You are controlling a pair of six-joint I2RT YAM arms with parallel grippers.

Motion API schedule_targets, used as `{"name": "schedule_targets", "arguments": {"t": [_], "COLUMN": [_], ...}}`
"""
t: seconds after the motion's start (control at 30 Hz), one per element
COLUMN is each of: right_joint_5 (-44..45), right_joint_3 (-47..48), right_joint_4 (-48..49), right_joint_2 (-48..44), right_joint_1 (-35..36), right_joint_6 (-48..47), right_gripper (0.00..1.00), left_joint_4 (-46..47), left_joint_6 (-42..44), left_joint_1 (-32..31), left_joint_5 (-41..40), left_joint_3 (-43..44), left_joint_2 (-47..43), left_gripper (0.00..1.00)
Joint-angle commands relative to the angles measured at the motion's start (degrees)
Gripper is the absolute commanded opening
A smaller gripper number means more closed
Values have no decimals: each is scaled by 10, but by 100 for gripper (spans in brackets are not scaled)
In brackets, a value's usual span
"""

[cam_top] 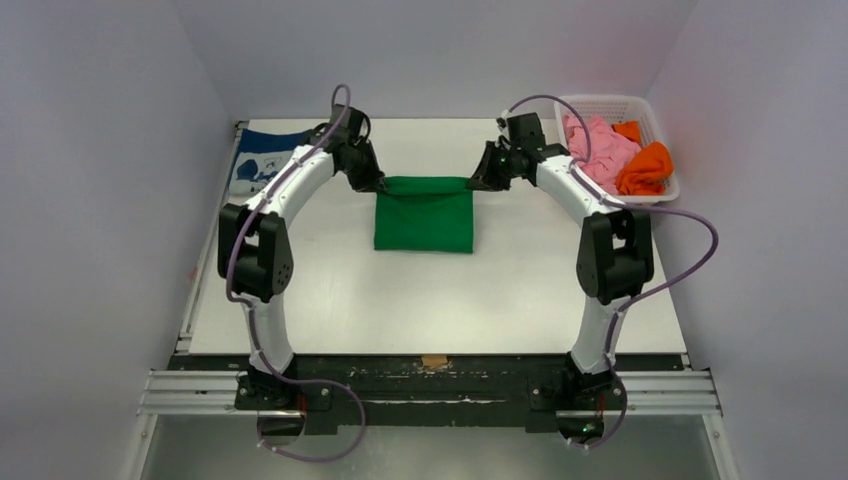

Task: Fold and stack the t-shirts
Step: Fold the long partially folded tshirt into a neat square, then put the neatly folded tshirt into the corner of the board with the left arm

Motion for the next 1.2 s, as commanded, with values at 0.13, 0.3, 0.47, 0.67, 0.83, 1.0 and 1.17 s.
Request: {"name": "schedule_targets", "arguments": {"t": [0.13,0.3,0.47,0.67,0.83,1.0,1.17], "right_joint_5": [0,-8,-13,-23,-6,9,20], "right_joint_3": [105,180,273,112,-6,-75,-104], "right_joint_4": [5,24,-1,52,78,90,85], "right_joint_2": [96,167,199,108,26,-35,-80], "right_joint_1": [-24,-33,-36,-36,-36,-36,-39], "right_joint_6": [-7,0,-2,-3,-15,-14,-15], "right_gripper": [0,44,79,81,87,88,88], "left_joint_4": [-9,-51,-52,19,12,17,38], "left_joint_6": [12,17,26,35,53,48,17], "left_joint_1": [28,46,56,56,54,44,37], "left_joint_5": [26,57,90,129,135,138,146], "left_joint_3": [99,225,266,110,71,74,82], "left_joint_2": [86,175,172,106,129,161,192], "left_gripper": [0,44,99,100,100,98,95]}}
